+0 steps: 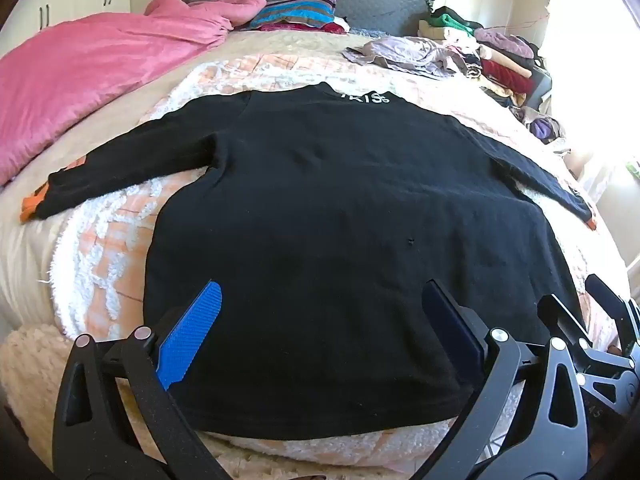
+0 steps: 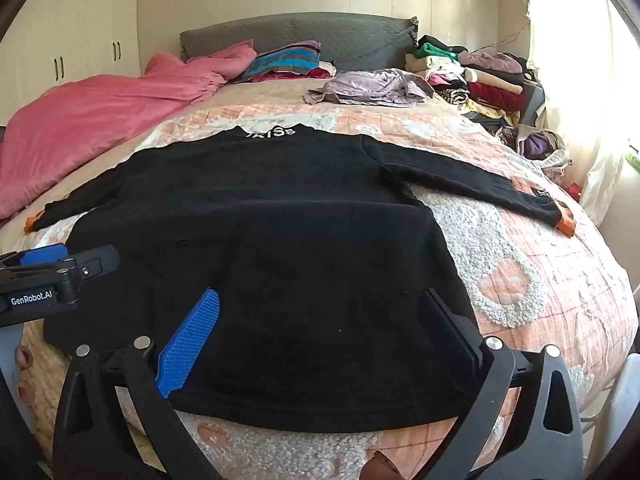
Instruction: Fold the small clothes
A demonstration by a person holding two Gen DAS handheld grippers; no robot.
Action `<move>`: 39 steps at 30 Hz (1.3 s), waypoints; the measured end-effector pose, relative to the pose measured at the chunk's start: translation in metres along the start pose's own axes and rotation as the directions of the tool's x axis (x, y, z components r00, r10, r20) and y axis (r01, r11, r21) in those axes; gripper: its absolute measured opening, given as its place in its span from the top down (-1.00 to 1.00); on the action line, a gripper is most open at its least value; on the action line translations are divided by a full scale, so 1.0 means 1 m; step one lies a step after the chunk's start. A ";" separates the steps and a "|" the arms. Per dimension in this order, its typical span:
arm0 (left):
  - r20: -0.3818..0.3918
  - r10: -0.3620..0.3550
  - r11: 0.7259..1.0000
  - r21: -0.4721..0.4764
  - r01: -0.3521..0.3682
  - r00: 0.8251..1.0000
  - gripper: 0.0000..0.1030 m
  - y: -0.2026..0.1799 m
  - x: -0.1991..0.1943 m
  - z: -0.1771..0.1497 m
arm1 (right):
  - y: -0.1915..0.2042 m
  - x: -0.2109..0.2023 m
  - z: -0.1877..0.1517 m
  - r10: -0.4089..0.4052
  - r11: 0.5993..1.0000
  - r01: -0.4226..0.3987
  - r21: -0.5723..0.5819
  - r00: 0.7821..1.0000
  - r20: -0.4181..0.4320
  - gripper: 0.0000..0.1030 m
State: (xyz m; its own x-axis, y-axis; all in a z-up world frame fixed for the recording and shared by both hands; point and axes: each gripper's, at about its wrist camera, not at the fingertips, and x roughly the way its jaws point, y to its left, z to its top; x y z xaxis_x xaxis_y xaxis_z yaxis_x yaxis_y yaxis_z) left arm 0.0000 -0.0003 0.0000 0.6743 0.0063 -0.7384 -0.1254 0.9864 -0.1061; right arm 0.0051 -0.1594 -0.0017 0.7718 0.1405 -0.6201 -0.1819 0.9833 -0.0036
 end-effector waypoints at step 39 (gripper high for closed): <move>0.016 0.013 1.000 0.018 -0.013 1.000 -0.83 -0.001 -0.006 0.000 | 0.000 -0.002 -0.002 0.027 0.999 -0.026 0.032 1.000 -0.015 -0.92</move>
State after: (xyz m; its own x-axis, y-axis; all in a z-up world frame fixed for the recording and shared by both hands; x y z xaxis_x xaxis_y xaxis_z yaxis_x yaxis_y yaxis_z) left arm -0.0039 -0.0018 0.0043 0.6845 0.0220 -0.7287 -0.1214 0.9890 -0.0842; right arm 0.0027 -0.1597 -0.0020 0.7572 0.1651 -0.6319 -0.1825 0.9825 0.0379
